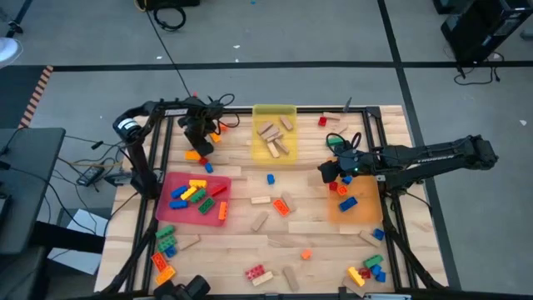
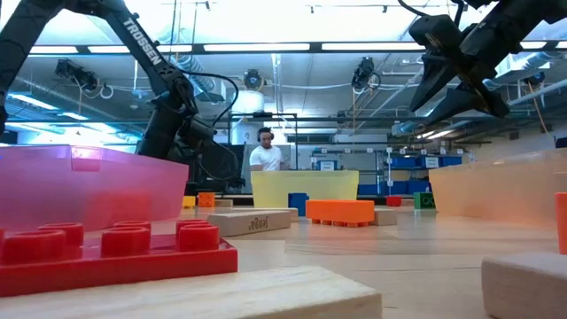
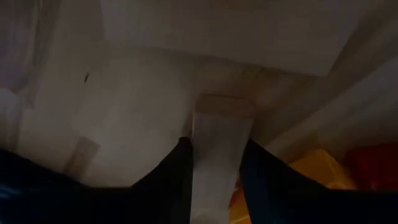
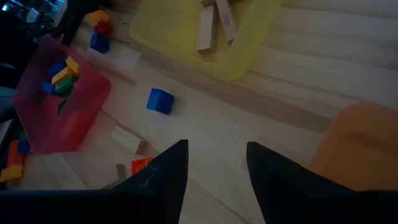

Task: Sort blocks by size
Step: Put the wooden block into the yellow bin

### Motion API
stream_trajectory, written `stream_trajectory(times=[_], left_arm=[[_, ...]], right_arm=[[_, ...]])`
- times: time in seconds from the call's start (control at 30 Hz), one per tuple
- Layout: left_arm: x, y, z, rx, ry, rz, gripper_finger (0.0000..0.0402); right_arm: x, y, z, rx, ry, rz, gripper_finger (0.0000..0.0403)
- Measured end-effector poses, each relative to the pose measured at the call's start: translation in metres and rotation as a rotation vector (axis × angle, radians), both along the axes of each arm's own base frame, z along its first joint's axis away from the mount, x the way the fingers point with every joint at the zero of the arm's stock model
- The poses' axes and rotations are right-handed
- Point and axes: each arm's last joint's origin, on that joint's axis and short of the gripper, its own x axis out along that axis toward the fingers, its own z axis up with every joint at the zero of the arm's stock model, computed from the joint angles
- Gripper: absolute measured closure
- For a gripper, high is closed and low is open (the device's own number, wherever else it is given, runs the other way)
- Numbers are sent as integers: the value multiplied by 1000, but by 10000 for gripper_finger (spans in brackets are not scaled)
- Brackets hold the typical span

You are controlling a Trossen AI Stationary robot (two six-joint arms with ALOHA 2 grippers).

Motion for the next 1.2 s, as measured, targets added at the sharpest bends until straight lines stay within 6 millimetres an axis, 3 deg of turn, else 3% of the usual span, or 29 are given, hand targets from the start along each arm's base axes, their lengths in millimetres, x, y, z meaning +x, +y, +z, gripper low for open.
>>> stream_trajectory(times=[0.2, 0.4, 0.57, 0.77, 0.97, 1.07, 1.2], left_arm=[[-9, -9, 37, 65, -42, 51, 298], [-8, -10, 89, 193, -118, 124, 287], [12, -2, 139, 304, -268, 124, 286], [55, 12, 185, 430, -434, 79, 284], [117, 25, 194, 411, -538, -37, 283], [150, 29, 184, 387, -560, -106, 283], [189, 27, 157, 309, -571, -180, 283]], right_arm=[[0, 0, 0, -7, 3, 6, 226], [0, 0, 0, -8, -1, 6, 226], [0, -1, 0, -19, 4, 13, 226], [0, -3, 0, -20, 5, 1, 226], [0, -4, 0, -20, 4, 0, 226], [0, -4, 0, -20, 5, 0, 226], [0, -4, 0, -20, 5, -1, 226]])
